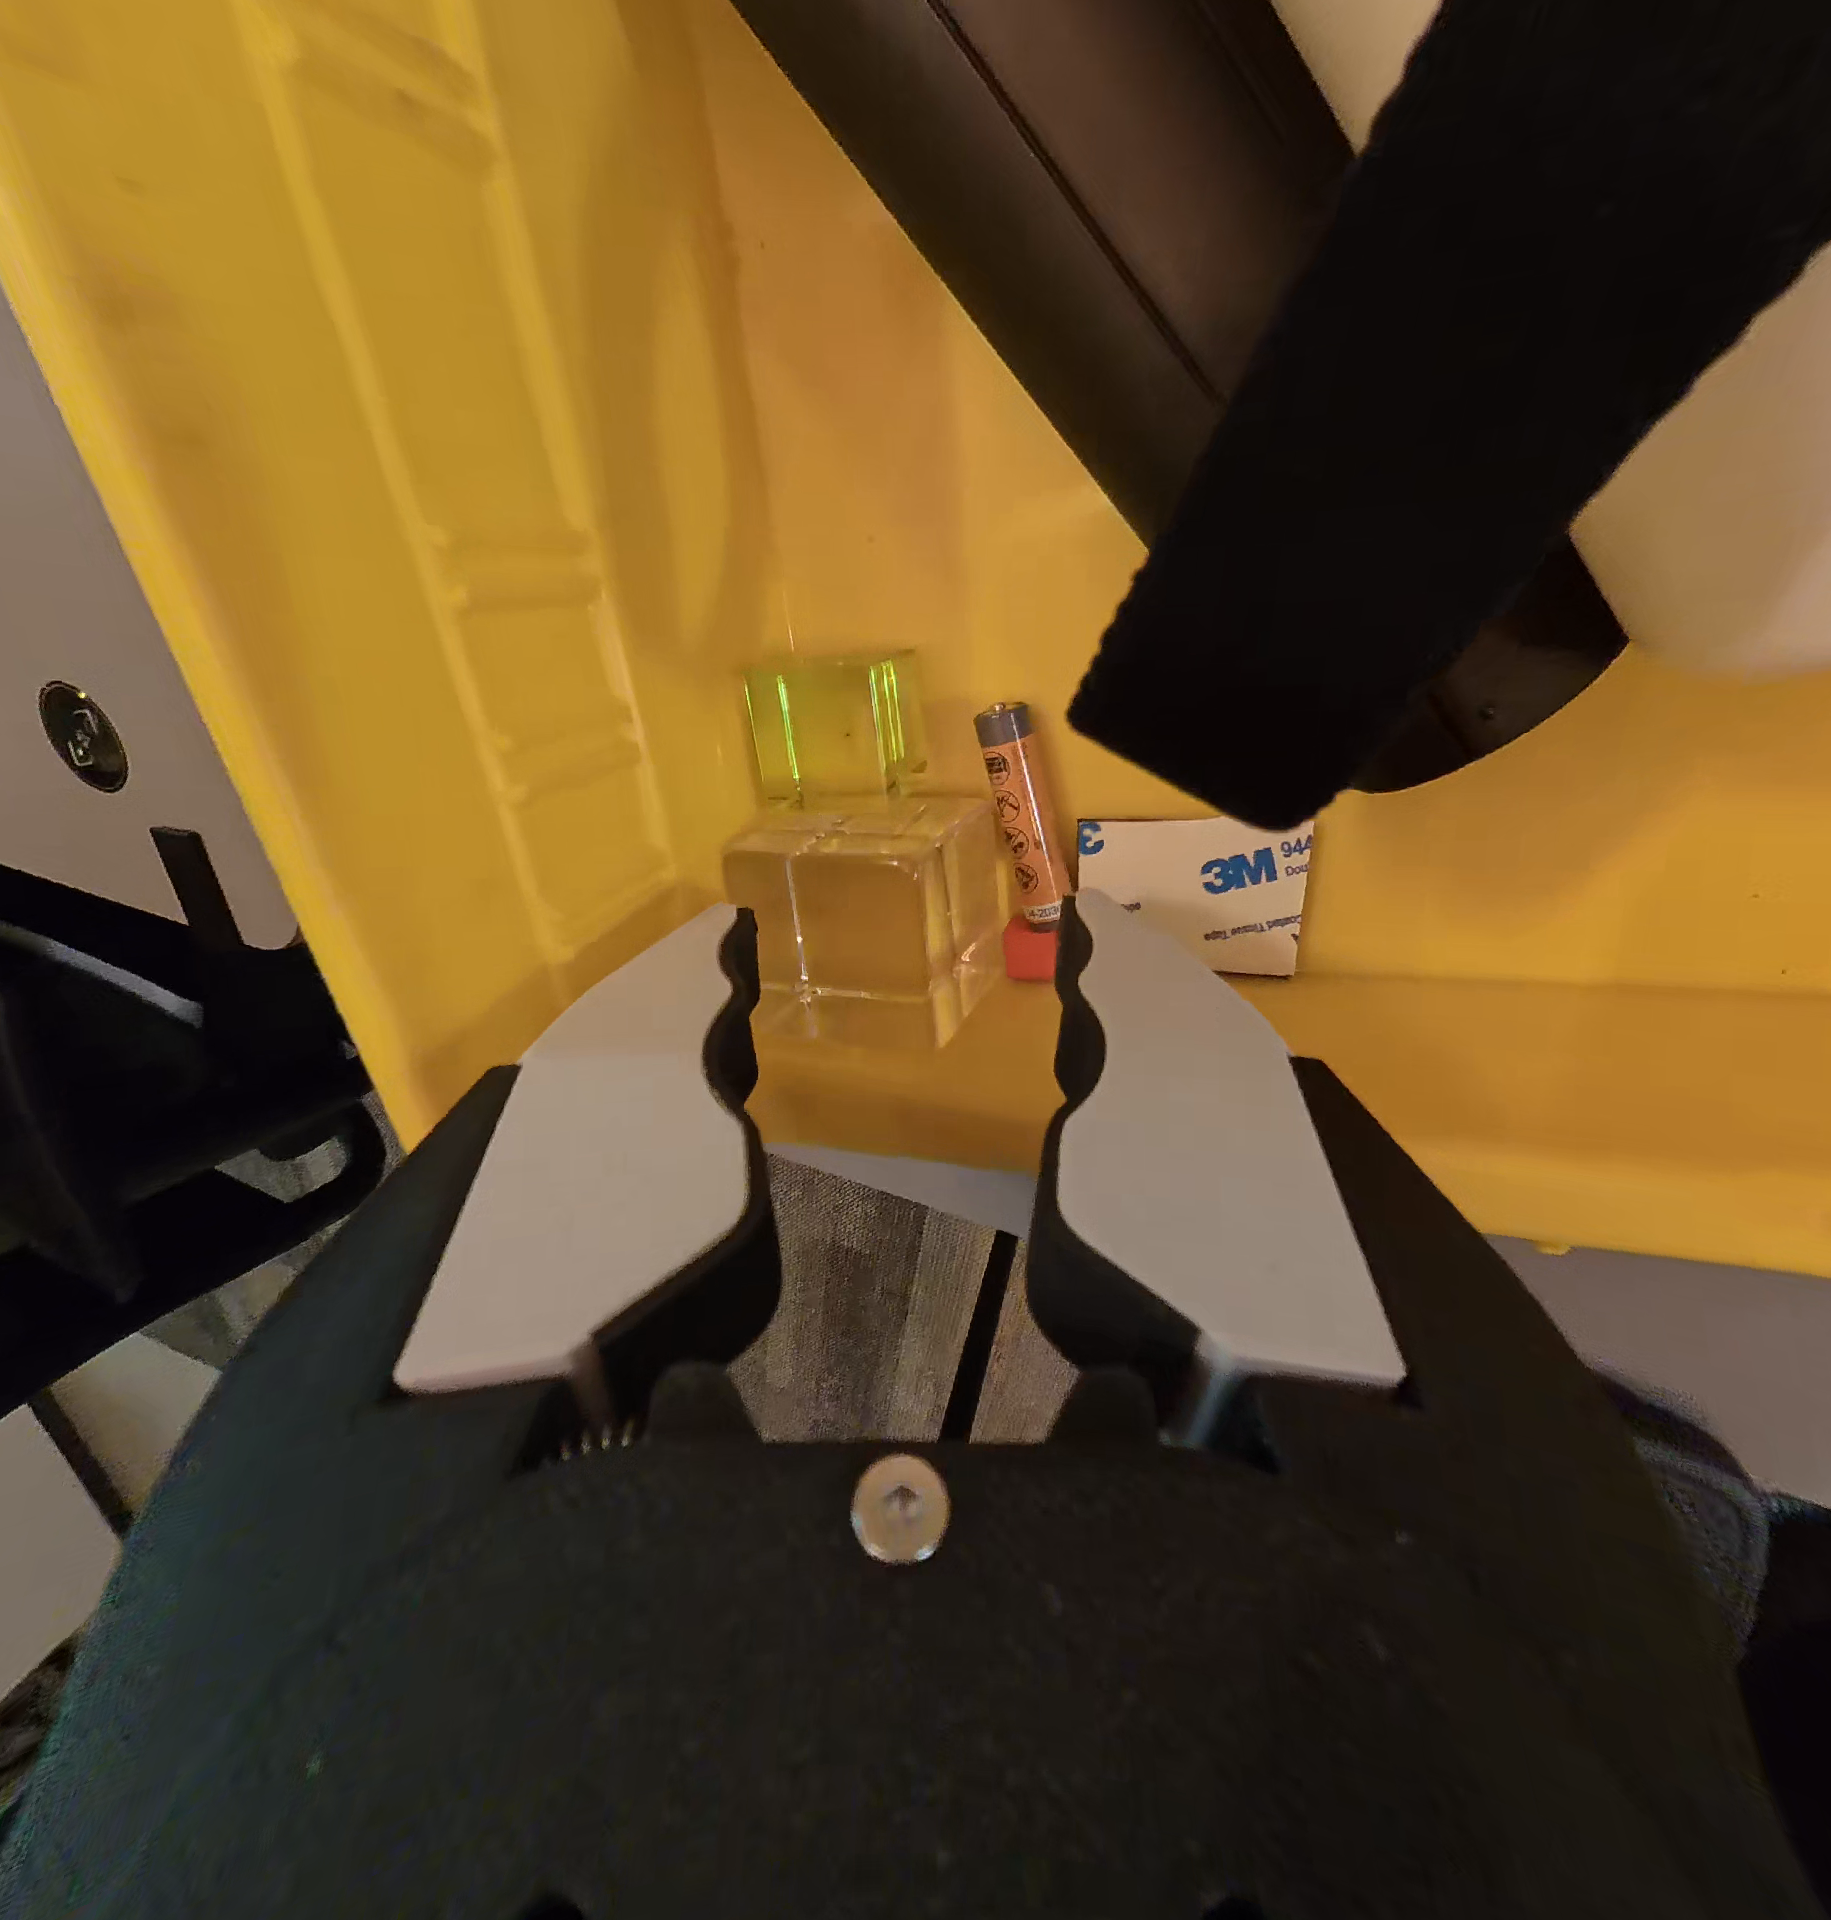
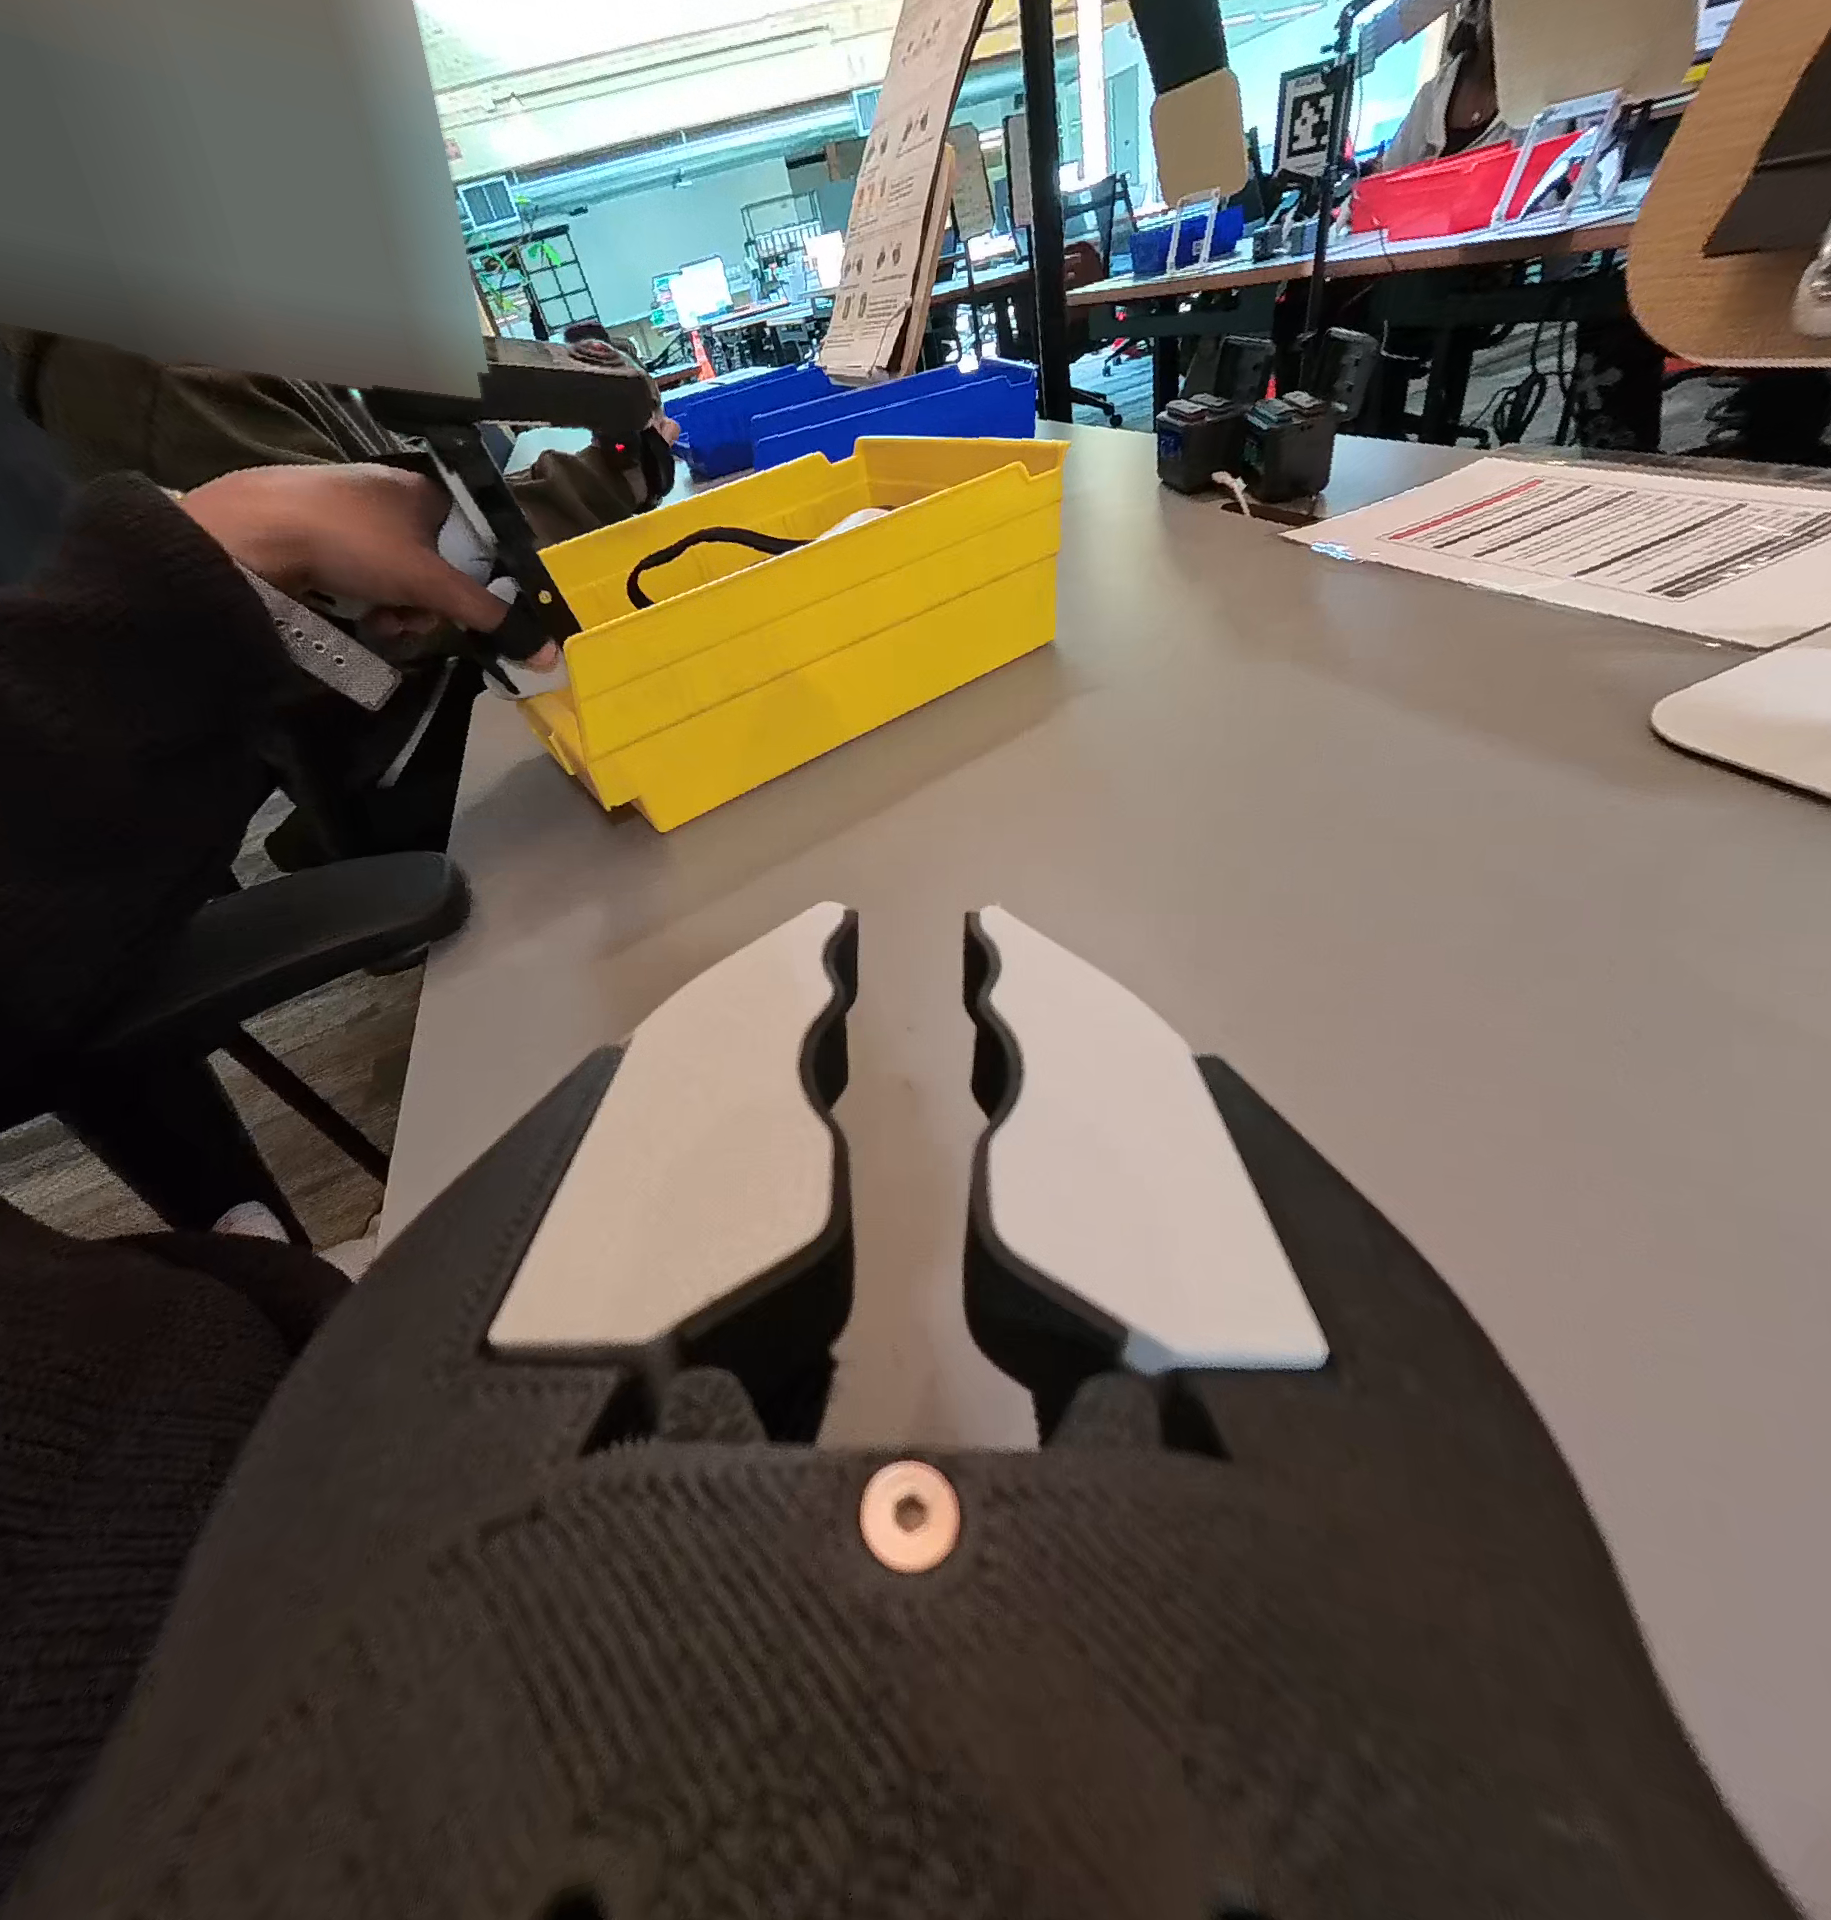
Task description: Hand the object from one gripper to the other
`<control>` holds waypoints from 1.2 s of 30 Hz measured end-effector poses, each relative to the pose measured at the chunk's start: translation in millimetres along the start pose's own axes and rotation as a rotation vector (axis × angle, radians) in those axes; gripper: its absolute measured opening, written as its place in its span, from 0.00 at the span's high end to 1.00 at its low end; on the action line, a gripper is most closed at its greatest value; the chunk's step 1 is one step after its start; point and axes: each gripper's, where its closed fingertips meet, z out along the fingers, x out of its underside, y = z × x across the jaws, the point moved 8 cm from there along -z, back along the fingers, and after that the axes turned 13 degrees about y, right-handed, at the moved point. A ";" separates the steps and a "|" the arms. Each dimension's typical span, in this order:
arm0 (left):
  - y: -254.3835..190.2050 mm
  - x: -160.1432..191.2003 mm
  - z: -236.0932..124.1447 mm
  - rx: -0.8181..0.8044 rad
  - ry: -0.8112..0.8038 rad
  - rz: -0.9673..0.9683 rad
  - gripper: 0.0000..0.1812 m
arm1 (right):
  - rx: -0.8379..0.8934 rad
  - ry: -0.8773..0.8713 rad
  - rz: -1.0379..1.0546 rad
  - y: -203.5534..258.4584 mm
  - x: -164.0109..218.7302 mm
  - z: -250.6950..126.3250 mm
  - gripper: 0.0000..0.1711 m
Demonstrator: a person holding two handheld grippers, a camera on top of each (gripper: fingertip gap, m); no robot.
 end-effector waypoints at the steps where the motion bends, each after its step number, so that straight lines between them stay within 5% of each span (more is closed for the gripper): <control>1: -1.0 0.3 -0.3 0.003 0.010 0.016 0.68 | 0.006 0.000 0.001 0.0 0.5 -1.2 0.89; 9: -5.3 -1.8 -14.5 0.239 -0.086 0.088 0.72 | 0.041 0.003 -0.008 2.0 2.7 -6.6 0.89; 16: 2.9 5.9 2.6 0.089 0.095 0.030 0.70 | 0.045 0.017 -0.019 2.6 4.1 -5.2 0.89; 30: -6.0 -4.5 -4.9 0.146 0.000 0.139 0.75 | 0.047 0.026 -0.024 2.6 4.7 -4.4 0.89; 36: 3.6 -2.0 -38.4 0.099 -0.149 0.072 0.75 | 0.047 0.026 -0.021 2.0 4.8 -4.3 0.89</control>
